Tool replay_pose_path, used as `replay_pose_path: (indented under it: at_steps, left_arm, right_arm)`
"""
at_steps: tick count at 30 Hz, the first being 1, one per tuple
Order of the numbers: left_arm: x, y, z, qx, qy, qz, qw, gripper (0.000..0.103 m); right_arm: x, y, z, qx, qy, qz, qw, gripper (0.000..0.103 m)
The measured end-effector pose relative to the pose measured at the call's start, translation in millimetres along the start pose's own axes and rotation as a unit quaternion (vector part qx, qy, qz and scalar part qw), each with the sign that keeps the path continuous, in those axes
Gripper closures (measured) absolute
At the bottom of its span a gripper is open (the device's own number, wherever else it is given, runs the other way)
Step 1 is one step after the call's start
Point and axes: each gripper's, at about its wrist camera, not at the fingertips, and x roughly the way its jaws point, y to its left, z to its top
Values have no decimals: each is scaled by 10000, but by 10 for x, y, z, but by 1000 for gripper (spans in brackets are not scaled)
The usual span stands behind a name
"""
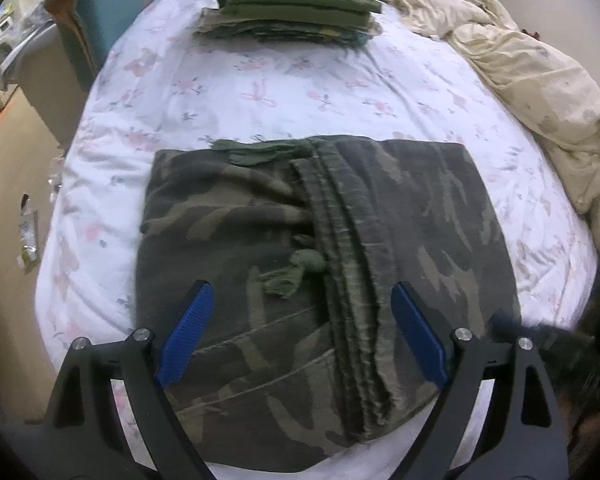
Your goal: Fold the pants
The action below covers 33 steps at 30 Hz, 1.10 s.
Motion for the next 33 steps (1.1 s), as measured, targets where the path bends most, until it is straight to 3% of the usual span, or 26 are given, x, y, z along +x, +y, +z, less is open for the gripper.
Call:
replay_pose_path:
  at_steps: [1, 3, 6, 9, 11, 13, 17, 18, 19, 21, 22, 27, 30, 33]
  left_arm:
    - [16, -23, -5, 16, 34, -48, 10000, 15]
    - [68, -89, -24, 105, 118, -83, 9998, 15]
    - [197, -192, -86, 353, 335, 64, 9988, 15]
    - [404, -258, -196, 654, 735, 413, 9943, 15]
    - [530, -270, -275, 857, 952, 527, 9904, 14]
    - [532, -271, -281, 861, 915, 530, 9907, 14]
    - [494, -226, -269, 726, 874, 428, 9926, 14]
    - [462, -209, -261, 670, 841, 384, 9935, 14]
    - [420, -191, -253, 611, 783, 335, 9945, 14]
    - [286, -129, -238, 478, 589, 259, 9968, 14]
    - [205, -90, -224, 404, 501, 214, 9977, 15]
    - [-271, 126, -53, -72, 61, 154, 9998, 15]
    - [-565, 138, 89, -193, -279, 334, 9989, 15]
    - [-775, 76, 287, -253, -493, 231, 9982, 15]
  right_arm:
    - [-134, -157, 35, 340, -259, -54, 9991, 58]
    - [-353, -522, 84, 1131, -748, -337, 9902, 39]
    - [-514, -985, 45, 2092, -1079, -842, 9682, 39]
    - [-538, -1368, -71, 2866, -995, -1214, 9451, 39]
    - [-472, -1567, -164, 3297, -867, -1208, 9323, 39]
    - [-375, -1677, -208, 3568, -709, -1000, 9261, 39]
    - [-250, -1559, -67, 3137, -468, -1079, 9422, 41]
    - [-227, -1514, -38, 3035, -429, -1116, 9453, 47]
    - [-211, -1466, -17, 2911, -400, -1169, 9487, 62]
    - [-230, -1358, -22, 2691, -402, -1198, 9548, 79]
    - [-262, -1263, 12, 2485, -481, -1240, 9595, 84]
    - [-546, -888, 6, 1630, -1032, -985, 9763, 90]
    - [-627, -491, 66, 853, -1392, -494, 9853, 91]
    - [-637, -71, 61, -39, -1457, 46, 9893, 91]
